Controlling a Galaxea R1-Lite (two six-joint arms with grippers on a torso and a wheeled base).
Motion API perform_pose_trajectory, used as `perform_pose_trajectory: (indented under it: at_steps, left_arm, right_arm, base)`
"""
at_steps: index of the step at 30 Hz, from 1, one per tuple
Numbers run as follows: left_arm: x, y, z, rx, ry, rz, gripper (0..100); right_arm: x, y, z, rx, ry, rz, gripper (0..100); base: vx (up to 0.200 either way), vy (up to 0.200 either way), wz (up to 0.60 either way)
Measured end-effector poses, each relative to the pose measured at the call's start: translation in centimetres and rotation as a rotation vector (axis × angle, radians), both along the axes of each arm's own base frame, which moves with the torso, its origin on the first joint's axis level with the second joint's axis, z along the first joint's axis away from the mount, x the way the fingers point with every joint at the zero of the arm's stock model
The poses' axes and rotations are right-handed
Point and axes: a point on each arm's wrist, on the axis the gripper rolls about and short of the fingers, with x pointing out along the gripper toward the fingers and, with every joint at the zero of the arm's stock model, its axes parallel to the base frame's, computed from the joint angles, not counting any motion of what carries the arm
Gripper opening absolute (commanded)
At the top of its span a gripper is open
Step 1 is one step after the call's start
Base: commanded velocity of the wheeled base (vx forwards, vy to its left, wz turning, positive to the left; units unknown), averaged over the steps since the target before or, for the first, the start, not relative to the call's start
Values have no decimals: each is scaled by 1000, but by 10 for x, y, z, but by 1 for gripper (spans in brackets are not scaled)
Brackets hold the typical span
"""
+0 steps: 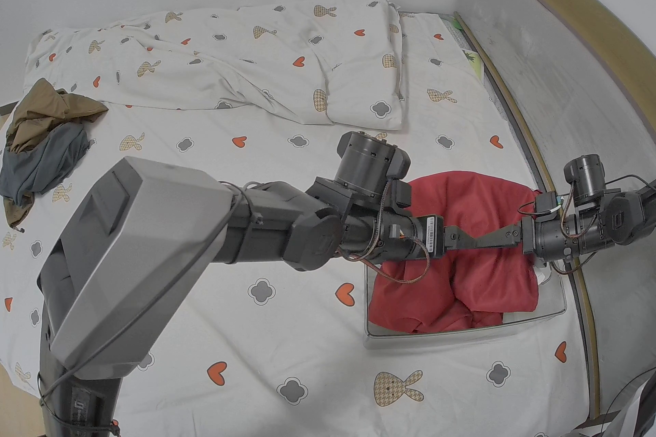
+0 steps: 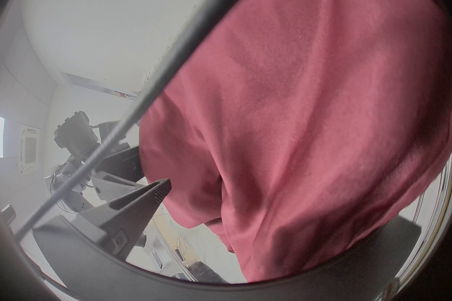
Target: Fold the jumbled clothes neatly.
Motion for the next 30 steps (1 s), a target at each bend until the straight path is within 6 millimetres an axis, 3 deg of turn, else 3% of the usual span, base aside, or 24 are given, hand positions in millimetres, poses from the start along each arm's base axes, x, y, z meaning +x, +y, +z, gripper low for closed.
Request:
perform_pose_trajectory:
  at_steps: [7, 19, 30]
  left_arm:
    - [-4, 1, 11, 29, -82, 25, 100]
    - [-16, 1, 6, 140, -101, 74, 100]
    - [-17, 5, 24, 174, -191, 133, 100]
  right_arm:
    - [-5, -1, 4, 0, -7, -2, 100]
    - [-9, -3, 7, -1, -14, -9, 100]
    - [-10, -6, 6, -1, -11, -17, 100]
  base:
    - [0, 0, 0]
    - [0, 0, 0]
    - [0, 0, 0]
